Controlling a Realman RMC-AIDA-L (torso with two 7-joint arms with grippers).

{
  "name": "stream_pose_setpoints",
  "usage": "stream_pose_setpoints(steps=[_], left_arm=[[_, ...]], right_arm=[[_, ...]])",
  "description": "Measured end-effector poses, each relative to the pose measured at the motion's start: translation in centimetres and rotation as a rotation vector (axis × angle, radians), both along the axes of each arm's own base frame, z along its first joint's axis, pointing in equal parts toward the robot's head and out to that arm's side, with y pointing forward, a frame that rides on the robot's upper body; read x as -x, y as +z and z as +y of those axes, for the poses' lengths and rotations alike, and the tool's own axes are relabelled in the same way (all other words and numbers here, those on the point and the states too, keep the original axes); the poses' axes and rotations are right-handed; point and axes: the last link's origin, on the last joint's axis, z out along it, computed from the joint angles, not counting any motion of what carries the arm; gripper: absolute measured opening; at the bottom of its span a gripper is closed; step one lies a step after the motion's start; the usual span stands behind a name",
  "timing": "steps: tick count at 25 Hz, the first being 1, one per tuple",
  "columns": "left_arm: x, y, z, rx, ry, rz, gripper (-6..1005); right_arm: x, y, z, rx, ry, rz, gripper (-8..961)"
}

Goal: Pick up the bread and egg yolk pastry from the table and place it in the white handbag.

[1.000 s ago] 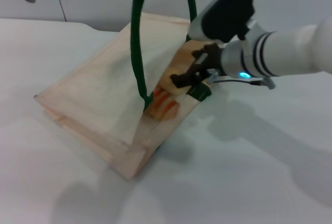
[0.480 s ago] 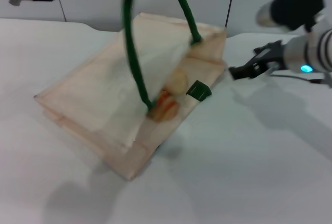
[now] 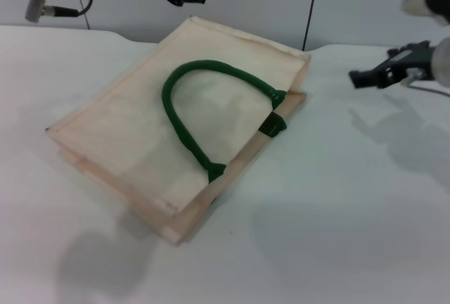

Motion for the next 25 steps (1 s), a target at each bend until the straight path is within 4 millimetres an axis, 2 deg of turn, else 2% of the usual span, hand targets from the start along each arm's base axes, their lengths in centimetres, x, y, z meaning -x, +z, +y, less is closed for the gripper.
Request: stream_pose_setpoints(steps=[6, 9, 13, 20, 25], left_arm=[[2.8, 0.2, 1.2, -0.113, 0.023, -0.07, 592], [4.1, 0.4, 1.6, -0.208, 0.004, -0.124, 612], [5.7, 0.2, 1.7, -0.329, -0.021, -0.175, 620], [8.0, -1.5, 1.6, -0.453, -0.041, -0.196, 613], [9.8, -3.2, 0.8, -0.567, -0.076, -0.208, 613]], right_arm=[[-0.2, 2.5, -1.0, -0.166, 0.052, 0.098, 880], [-0.3, 2.9, -1.7, -0.262, 0.089, 0.152, 879], [-0.6, 2.4, -2.7, -0.39, 0.156, 0.18, 879], [-1.1, 0.3, -5.5, -0.61, 0.296, 0.198, 880], [-4.3, -0.4, -7.6, -0.795, 0.317, 0.288, 880]])
